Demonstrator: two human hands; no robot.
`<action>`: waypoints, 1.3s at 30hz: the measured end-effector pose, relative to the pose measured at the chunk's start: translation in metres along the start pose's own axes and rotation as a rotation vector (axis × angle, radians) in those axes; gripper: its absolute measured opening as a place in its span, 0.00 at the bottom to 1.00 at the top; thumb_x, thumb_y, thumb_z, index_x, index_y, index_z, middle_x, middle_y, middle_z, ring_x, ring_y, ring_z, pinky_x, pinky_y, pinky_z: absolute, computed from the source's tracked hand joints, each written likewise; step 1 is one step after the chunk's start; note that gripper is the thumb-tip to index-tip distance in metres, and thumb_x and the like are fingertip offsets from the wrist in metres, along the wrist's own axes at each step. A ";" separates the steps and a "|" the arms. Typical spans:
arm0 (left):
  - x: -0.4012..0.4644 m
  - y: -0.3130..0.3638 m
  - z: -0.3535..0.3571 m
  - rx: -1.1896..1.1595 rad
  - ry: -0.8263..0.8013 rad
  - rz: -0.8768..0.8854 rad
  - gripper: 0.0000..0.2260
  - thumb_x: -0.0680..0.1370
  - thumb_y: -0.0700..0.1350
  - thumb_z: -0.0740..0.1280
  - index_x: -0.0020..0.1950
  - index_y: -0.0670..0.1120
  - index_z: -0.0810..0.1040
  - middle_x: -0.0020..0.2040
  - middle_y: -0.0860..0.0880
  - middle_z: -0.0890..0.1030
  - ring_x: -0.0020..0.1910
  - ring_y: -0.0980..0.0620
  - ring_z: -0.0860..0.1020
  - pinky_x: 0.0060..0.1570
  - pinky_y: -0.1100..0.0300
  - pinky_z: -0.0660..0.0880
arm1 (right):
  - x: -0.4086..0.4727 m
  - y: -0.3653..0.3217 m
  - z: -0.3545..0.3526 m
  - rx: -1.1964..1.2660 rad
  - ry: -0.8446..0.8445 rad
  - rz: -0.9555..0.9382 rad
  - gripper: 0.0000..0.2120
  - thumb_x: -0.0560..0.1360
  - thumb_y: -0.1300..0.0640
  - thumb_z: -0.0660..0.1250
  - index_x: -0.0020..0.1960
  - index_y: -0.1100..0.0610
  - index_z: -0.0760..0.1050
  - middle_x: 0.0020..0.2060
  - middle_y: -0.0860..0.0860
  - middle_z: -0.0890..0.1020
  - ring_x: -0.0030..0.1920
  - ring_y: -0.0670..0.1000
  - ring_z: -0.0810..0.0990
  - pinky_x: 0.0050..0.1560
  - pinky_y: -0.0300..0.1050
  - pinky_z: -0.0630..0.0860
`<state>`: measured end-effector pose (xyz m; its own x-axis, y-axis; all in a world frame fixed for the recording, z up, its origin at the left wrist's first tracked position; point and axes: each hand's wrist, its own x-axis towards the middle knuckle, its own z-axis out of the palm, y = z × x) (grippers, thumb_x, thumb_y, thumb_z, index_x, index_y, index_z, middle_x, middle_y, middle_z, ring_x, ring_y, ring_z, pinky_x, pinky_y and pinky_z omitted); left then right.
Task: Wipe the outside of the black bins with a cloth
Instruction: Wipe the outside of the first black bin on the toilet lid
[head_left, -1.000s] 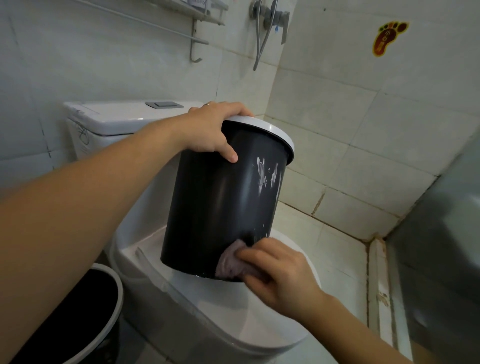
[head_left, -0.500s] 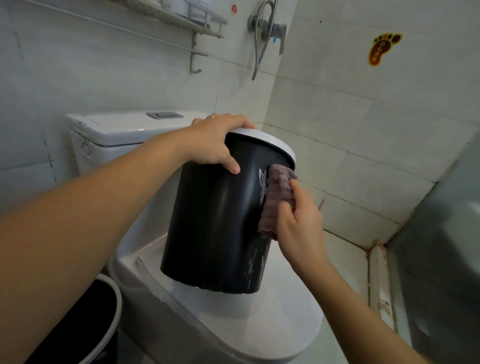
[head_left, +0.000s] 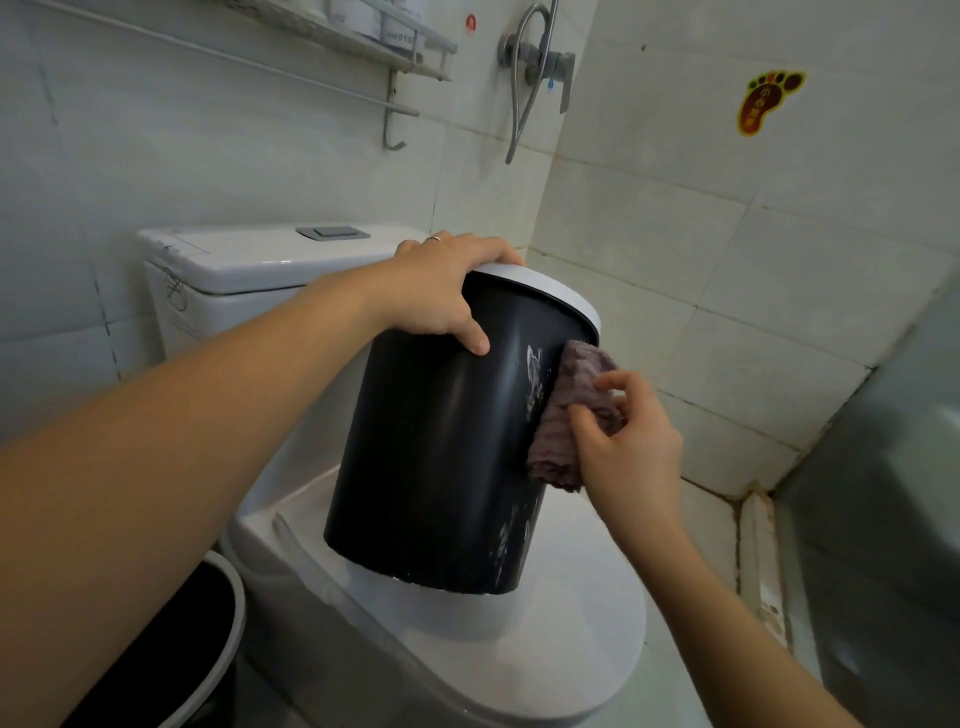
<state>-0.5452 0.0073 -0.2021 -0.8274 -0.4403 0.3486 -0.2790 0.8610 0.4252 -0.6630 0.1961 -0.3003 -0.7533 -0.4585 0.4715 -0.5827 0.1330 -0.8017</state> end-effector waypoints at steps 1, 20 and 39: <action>0.000 0.001 0.000 0.001 -0.002 -0.001 0.35 0.66 0.45 0.80 0.69 0.61 0.69 0.45 0.66 0.64 0.55 0.55 0.60 0.57 0.58 0.57 | -0.002 -0.001 0.002 0.036 -0.017 0.008 0.09 0.75 0.53 0.69 0.52 0.41 0.73 0.34 0.44 0.81 0.35 0.42 0.81 0.32 0.39 0.79; 0.000 -0.002 0.000 0.000 -0.008 0.017 0.34 0.65 0.45 0.80 0.66 0.62 0.70 0.46 0.65 0.66 0.55 0.54 0.62 0.55 0.57 0.57 | -0.004 0.018 -0.005 -0.526 0.047 -0.627 0.22 0.75 0.56 0.70 0.67 0.43 0.76 0.68 0.56 0.68 0.68 0.61 0.65 0.65 0.59 0.67; -0.001 0.002 0.000 0.012 -0.014 0.018 0.34 0.65 0.46 0.80 0.66 0.62 0.70 0.47 0.66 0.65 0.55 0.53 0.62 0.56 0.58 0.58 | -0.007 0.024 0.013 -0.453 0.003 -0.776 0.19 0.79 0.50 0.63 0.66 0.57 0.76 0.48 0.56 0.78 0.43 0.55 0.76 0.41 0.50 0.76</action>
<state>-0.5454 0.0094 -0.2017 -0.8392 -0.4210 0.3443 -0.2697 0.8719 0.4088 -0.6675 0.1910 -0.3273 -0.0980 -0.5617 0.8215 -0.9920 0.1209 -0.0357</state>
